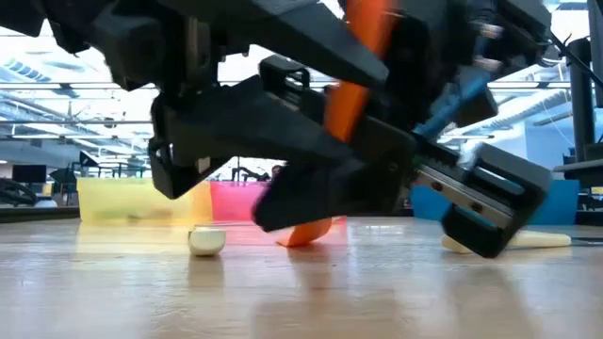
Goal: Pick & Place Kitchen Items
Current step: Put the orange spatula into the red bin
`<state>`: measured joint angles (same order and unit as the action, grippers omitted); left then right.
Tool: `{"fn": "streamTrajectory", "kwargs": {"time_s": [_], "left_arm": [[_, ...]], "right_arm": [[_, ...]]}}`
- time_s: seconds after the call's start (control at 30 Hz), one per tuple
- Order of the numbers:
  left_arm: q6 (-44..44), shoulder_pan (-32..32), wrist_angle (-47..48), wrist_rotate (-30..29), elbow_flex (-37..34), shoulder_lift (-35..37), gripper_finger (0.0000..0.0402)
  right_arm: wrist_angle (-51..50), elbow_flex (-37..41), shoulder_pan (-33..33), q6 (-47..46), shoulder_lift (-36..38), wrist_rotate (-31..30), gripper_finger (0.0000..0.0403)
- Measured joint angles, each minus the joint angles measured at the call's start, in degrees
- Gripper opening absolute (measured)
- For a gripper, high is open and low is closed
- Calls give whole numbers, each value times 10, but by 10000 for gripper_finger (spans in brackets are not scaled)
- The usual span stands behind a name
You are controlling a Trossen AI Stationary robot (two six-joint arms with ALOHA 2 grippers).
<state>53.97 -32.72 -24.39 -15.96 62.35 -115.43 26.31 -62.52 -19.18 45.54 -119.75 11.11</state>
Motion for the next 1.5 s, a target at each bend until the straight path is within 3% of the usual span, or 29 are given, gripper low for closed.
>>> {"fn": "streamTrajectory", "kwargs": {"time_s": [0.3,0.5,0.7,0.93,1.23,1.5], "left_arm": [[-27,-11,29,2,-2,65,172],[-69,-17,43,-6,0,142,172],[-180,-33,52,-39,0,216,172],[-254,-49,85,-86,0,252,172],[-227,-43,180,-118,0,252,172],[-203,-28,254,-142,-1,252,172]], "right_arm": [[22,1,0,-44,8,-12,0],[10,3,-10,-37,49,-105,1],[-6,3,-1,-33,105,-191,1],[-26,3,27,19,153,-266,1],[-15,2,129,136,184,-336,0],[-15,2,276,84,183,-331,0]]}}
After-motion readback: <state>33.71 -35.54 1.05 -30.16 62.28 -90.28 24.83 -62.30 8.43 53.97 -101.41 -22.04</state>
